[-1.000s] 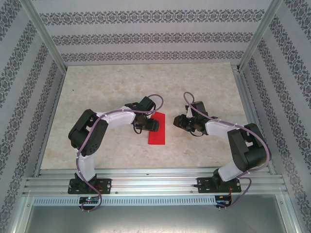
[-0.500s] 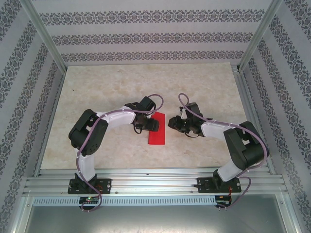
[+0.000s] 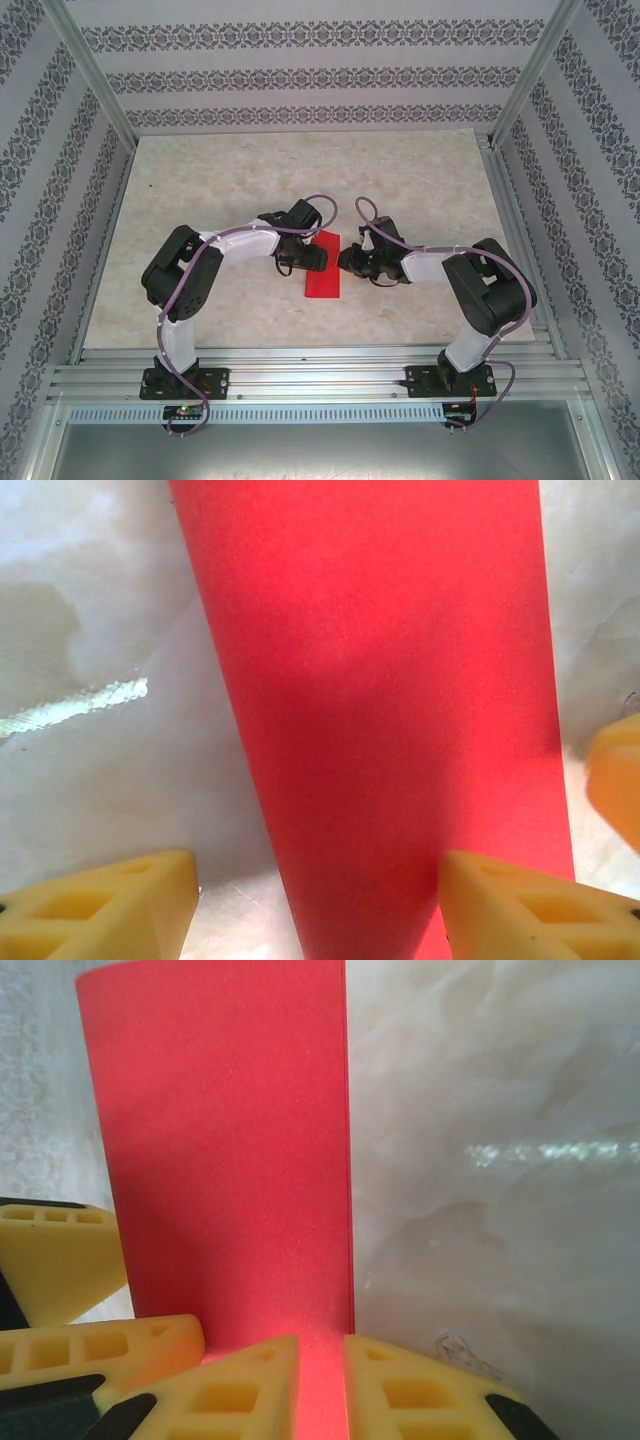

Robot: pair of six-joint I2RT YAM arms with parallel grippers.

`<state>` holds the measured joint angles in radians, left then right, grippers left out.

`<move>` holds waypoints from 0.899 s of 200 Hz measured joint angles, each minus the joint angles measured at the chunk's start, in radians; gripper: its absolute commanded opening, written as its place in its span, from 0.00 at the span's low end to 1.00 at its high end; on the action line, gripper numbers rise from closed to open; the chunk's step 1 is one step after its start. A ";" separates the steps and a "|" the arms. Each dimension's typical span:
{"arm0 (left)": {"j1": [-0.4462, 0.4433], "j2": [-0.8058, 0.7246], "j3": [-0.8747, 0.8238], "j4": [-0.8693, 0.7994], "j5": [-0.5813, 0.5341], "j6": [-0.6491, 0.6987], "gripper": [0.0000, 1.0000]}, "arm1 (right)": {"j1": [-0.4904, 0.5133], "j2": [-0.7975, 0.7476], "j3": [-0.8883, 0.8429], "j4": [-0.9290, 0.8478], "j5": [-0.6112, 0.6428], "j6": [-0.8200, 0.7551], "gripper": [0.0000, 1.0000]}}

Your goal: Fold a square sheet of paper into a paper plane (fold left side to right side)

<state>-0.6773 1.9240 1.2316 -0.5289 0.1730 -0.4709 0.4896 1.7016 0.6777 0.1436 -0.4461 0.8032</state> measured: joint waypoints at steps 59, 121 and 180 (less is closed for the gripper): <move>0.000 0.004 0.005 -0.005 -0.001 0.000 0.67 | 0.014 0.013 0.015 0.000 0.000 0.012 0.18; -0.005 0.008 0.011 -0.012 -0.011 0.000 0.67 | 0.026 0.029 0.034 -0.013 0.004 0.011 0.16; -0.006 0.006 0.011 -0.012 -0.014 0.000 0.67 | 0.034 0.032 0.087 -0.142 0.053 -0.042 0.14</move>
<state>-0.6834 1.9297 1.2430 -0.5411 0.1593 -0.4709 0.5240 1.7332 0.7643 0.0021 -0.3927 0.7616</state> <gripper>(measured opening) 0.667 0.146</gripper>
